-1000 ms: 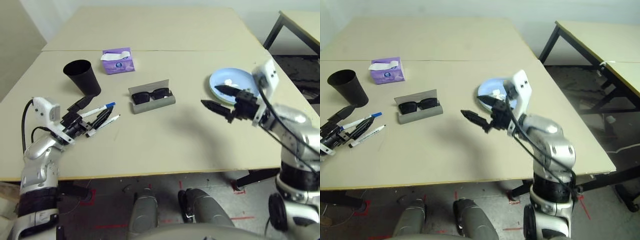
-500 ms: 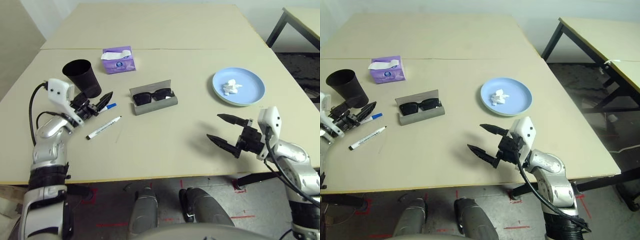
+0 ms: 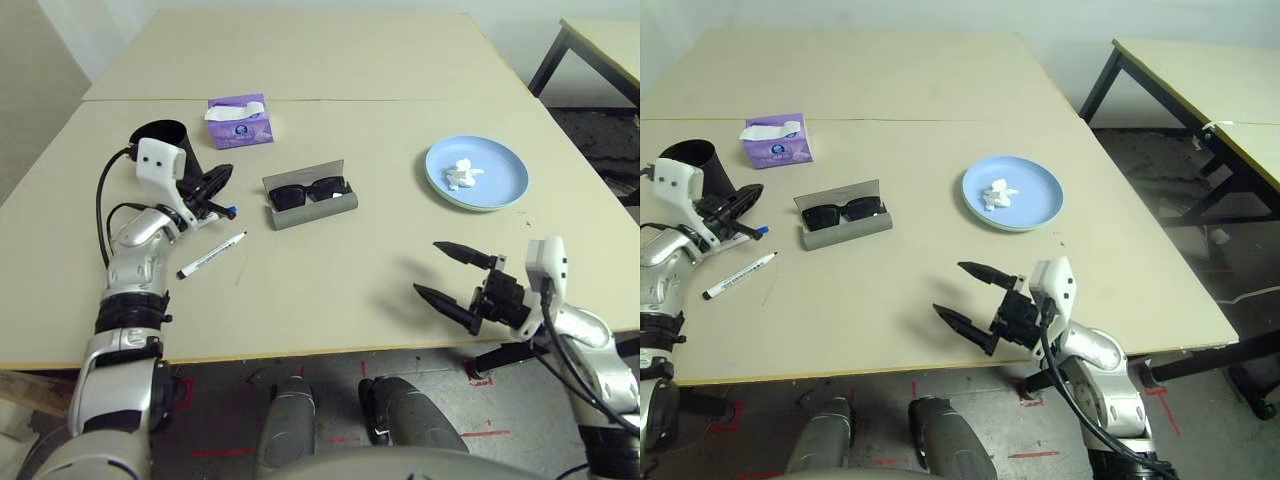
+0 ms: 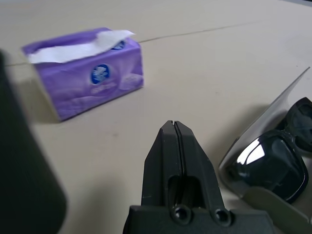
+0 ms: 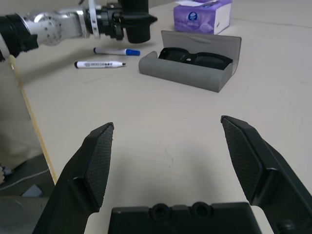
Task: Organize and tidy the items on the table.
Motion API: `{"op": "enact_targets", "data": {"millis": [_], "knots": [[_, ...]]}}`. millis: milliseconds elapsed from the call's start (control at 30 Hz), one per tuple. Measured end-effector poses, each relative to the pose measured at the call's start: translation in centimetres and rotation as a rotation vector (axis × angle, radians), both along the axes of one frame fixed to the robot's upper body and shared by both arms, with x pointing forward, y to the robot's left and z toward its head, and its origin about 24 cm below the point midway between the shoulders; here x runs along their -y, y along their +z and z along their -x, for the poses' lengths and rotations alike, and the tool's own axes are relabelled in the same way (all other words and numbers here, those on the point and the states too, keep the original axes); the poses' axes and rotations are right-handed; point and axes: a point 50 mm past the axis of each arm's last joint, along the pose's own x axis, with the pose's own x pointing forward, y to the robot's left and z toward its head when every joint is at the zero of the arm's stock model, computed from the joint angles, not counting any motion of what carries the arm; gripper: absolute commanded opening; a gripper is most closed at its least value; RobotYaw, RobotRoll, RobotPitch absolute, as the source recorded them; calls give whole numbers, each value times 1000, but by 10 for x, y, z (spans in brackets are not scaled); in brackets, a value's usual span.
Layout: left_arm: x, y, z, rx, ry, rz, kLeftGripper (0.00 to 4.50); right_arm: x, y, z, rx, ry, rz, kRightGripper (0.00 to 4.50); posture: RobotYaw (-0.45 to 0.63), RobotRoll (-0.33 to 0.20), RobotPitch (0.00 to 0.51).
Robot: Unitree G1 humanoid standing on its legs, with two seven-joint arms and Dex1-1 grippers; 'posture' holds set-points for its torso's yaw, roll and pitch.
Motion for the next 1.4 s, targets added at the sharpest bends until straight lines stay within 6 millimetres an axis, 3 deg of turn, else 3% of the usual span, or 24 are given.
{"op": "enact_targets", "data": {"millis": [367,767,1400], "knots": [[22,-21,-13,-56,-47,6,16,-1,1,-1,2,-9,-12,4500,-142,0,131],[31,-24,-14,-44,-105,1,16,1,10,-4,24,-29,-10,4500,-145,0,123],[39,-35,6,-94,-261,-64,16,-4,7,-5,7,-23,-14,4500,-130,0,128]]}}
